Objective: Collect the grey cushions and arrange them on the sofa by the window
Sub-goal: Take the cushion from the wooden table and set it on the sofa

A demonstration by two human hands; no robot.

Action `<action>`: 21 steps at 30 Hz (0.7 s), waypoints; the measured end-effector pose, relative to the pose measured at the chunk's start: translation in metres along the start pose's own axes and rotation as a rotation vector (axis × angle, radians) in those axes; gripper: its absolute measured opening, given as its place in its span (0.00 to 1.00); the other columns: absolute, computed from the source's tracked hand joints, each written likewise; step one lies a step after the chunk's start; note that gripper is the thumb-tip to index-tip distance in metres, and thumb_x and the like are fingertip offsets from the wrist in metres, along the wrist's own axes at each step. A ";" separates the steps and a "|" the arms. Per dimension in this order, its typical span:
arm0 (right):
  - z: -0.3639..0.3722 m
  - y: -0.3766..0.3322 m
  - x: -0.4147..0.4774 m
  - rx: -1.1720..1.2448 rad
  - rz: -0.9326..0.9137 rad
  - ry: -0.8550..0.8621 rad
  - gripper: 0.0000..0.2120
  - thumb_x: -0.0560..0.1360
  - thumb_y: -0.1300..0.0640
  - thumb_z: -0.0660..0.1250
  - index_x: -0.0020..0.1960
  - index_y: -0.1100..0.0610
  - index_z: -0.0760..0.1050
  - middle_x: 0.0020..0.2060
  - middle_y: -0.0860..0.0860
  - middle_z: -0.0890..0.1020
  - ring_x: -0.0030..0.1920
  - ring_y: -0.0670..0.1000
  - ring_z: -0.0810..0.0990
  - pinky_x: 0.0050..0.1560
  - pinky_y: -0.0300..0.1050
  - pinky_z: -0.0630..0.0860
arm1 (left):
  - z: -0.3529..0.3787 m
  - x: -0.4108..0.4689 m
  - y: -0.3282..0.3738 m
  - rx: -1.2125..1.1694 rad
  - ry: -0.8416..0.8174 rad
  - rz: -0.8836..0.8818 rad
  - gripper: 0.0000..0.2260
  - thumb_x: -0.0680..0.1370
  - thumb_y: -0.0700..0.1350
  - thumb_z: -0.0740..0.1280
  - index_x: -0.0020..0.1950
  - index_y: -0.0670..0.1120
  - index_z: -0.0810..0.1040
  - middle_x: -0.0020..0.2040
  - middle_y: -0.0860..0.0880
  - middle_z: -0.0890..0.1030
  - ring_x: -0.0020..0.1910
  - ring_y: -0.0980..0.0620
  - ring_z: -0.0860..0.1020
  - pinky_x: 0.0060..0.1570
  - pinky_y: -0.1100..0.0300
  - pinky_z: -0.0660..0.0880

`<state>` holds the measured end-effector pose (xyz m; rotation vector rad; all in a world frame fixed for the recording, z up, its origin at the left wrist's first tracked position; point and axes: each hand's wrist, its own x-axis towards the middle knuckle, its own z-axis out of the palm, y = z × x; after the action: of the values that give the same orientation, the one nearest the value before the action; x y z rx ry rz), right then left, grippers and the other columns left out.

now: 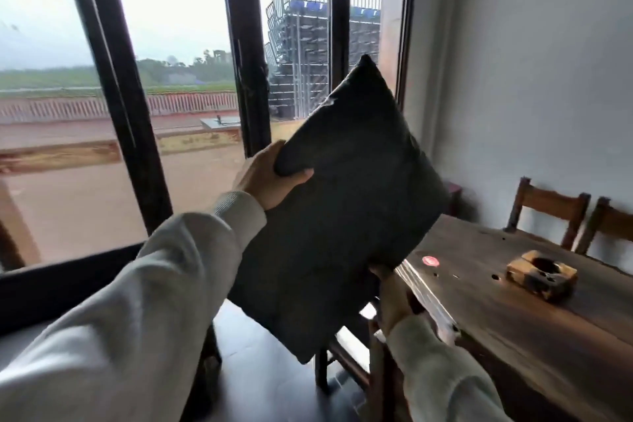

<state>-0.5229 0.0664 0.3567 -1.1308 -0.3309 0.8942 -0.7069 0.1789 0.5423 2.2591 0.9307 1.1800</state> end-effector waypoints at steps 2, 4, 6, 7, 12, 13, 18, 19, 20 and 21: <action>0.064 0.030 -0.013 -0.106 0.140 -0.139 0.07 0.83 0.62 0.62 0.52 0.60 0.79 0.42 0.54 0.84 0.40 0.52 0.83 0.41 0.45 0.79 | -0.054 -0.008 -0.030 0.087 0.061 0.020 0.15 0.74 0.50 0.75 0.58 0.48 0.79 0.49 0.50 0.83 0.48 0.49 0.79 0.47 0.58 0.72; 0.126 0.058 -0.025 -0.404 0.202 -0.250 0.07 0.84 0.55 0.64 0.51 0.58 0.76 0.42 0.55 0.80 0.41 0.56 0.81 0.42 0.47 0.79 | -0.109 -0.015 -0.061 0.204 0.127 0.033 0.14 0.74 0.50 0.75 0.57 0.48 0.80 0.47 0.51 0.83 0.46 0.48 0.79 0.43 0.64 0.68; 0.183 0.080 -0.030 -0.989 -0.027 -0.377 0.12 0.84 0.49 0.63 0.54 0.57 0.79 0.51 0.57 0.82 0.55 0.60 0.82 0.55 0.51 0.76 | -0.162 -0.019 -0.094 0.408 0.154 0.054 0.16 0.72 0.58 0.71 0.57 0.53 0.80 0.48 0.51 0.85 0.49 0.45 0.81 0.50 0.58 0.71; 0.209 0.086 -0.032 -1.231 -0.261 -0.372 0.14 0.84 0.48 0.62 0.58 0.56 0.80 0.57 0.57 0.83 0.63 0.59 0.80 0.62 0.49 0.73 | -0.186 -0.022 -0.110 0.502 0.137 0.062 0.18 0.71 0.61 0.68 0.58 0.55 0.79 0.49 0.51 0.85 0.51 0.44 0.82 0.55 0.52 0.73; 0.332 0.080 -0.053 -0.979 -1.047 -0.252 0.34 0.69 0.54 0.78 0.72 0.62 0.73 0.69 0.66 0.71 0.69 0.70 0.70 0.68 0.60 0.71 | -0.271 -0.037 -0.191 0.754 0.078 0.121 0.17 0.74 0.58 0.71 0.61 0.55 0.80 0.52 0.51 0.84 0.54 0.43 0.80 0.60 0.46 0.67; 0.353 0.078 -0.056 -0.955 -1.113 -0.208 0.44 0.67 0.49 0.82 0.77 0.59 0.69 0.75 0.67 0.65 0.74 0.71 0.65 0.72 0.61 0.66 | -0.284 -0.039 -0.205 0.790 0.080 0.134 0.17 0.74 0.57 0.72 0.61 0.55 0.80 0.52 0.50 0.84 0.55 0.42 0.80 0.60 0.46 0.66; 0.451 0.065 -0.043 -1.534 -1.160 -0.475 0.67 0.57 0.31 0.82 0.85 0.45 0.47 0.84 0.60 0.45 0.83 0.64 0.42 0.77 0.73 0.40 | -0.347 -0.051 -0.278 0.833 -0.015 0.140 0.18 0.75 0.54 0.73 0.64 0.53 0.79 0.53 0.49 0.84 0.55 0.42 0.80 0.60 0.43 0.67; 0.471 0.067 -0.037 -1.624 -1.133 -0.555 0.68 0.57 0.30 0.81 0.85 0.45 0.47 0.83 0.58 0.52 0.83 0.62 0.47 0.77 0.73 0.39 | -0.358 -0.050 -0.294 0.808 -0.027 0.132 0.18 0.75 0.53 0.73 0.64 0.54 0.79 0.53 0.49 0.84 0.54 0.42 0.80 0.60 0.42 0.68; 0.489 0.072 -0.031 -1.690 -1.119 -0.598 0.67 0.56 0.29 0.81 0.84 0.47 0.49 0.79 0.58 0.62 0.81 0.61 0.55 0.77 0.72 0.41 | -0.366 -0.048 -0.309 0.785 -0.042 0.109 0.18 0.74 0.53 0.74 0.64 0.54 0.79 0.53 0.50 0.85 0.54 0.42 0.80 0.60 0.42 0.69; 0.506 0.079 -0.025 -1.733 -1.115 -0.619 0.65 0.56 0.29 0.80 0.83 0.48 0.53 0.74 0.57 0.70 0.77 0.62 0.65 0.78 0.70 0.48 | -0.372 -0.045 -0.325 0.776 -0.061 0.084 0.18 0.74 0.53 0.74 0.64 0.55 0.79 0.54 0.51 0.85 0.54 0.42 0.81 0.59 0.42 0.69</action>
<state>-0.8988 0.3818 0.5064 -1.7303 -2.2688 -0.3476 -1.1543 0.3913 0.5161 2.9226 1.4676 0.8527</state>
